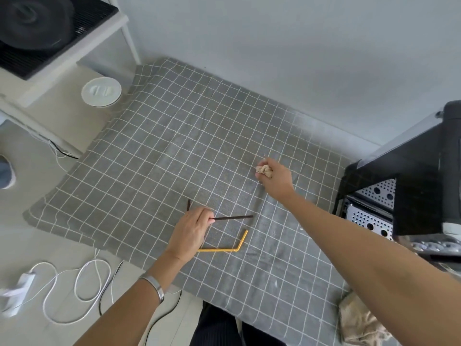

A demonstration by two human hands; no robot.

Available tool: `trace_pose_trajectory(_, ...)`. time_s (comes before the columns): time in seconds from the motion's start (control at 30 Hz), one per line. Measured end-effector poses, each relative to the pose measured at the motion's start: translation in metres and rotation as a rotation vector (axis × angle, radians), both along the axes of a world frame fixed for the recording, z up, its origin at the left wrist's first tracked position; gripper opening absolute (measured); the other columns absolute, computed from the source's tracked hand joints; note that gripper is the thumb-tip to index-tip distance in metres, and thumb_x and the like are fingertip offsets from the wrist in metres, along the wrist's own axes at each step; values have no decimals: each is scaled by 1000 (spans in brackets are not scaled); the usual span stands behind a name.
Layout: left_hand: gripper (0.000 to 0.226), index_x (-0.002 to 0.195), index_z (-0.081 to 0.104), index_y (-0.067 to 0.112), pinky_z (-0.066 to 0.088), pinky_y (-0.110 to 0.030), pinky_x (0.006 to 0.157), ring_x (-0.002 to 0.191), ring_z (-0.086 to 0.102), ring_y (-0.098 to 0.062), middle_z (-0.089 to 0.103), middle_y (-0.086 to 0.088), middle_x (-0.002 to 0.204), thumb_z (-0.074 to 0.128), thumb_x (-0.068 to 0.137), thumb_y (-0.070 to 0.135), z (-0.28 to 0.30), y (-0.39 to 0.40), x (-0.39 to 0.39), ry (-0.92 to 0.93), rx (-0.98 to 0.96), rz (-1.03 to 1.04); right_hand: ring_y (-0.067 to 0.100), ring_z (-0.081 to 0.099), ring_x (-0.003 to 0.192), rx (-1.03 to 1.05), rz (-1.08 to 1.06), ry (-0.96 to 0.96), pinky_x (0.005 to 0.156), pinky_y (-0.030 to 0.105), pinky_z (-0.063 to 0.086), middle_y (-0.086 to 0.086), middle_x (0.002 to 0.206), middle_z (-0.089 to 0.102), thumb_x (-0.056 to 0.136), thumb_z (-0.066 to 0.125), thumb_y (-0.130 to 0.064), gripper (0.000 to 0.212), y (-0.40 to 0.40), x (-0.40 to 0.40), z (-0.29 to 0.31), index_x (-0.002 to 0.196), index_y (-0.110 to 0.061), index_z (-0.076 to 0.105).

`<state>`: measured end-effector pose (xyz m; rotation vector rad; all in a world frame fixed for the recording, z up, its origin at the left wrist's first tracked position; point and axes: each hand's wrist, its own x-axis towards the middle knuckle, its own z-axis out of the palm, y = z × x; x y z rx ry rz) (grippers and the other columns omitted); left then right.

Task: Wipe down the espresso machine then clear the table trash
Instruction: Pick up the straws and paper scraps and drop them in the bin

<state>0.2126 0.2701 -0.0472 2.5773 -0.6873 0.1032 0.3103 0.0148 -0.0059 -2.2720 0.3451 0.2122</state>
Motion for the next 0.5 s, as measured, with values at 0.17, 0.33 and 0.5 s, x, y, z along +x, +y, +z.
trace_pose_trajectory(0.17, 32, 97, 53, 16, 53, -22, 71, 74, 51, -2, 59, 3, 87, 31, 100, 39, 8, 17, -25, 102, -103, -25, 23, 72, 90, 242, -52, 81, 75, 39, 63, 0, 98, 67, 86, 73, -15, 17, -5, -39, 11, 99, -20, 63)
trace_pose_trajectory(0.33, 44, 108, 64, 11, 52, -21, 81, 83, 58, -10, 58, -2, 100, 55, 85, 48, -4, 27, -48, 240, -89, -113, 18, 70, 84, 256, -60, 138, 66, 25, 62, 1, 99, 67, 87, 71, -12, 16, -11, -91, 17, 96, -23, 62)
trace_pose_trajectory(0.5, 29, 101, 74, 15, 46, -15, 83, 89, 47, -1, 59, 0, 95, 74, 76, 29, -10, 27, -53, 235, -120, -88, 21, 71, 85, 213, -84, 162, 70, 36, 63, 6, 100, 69, 85, 72, -11, 16, -17, -125, 12, 99, -17, 65)
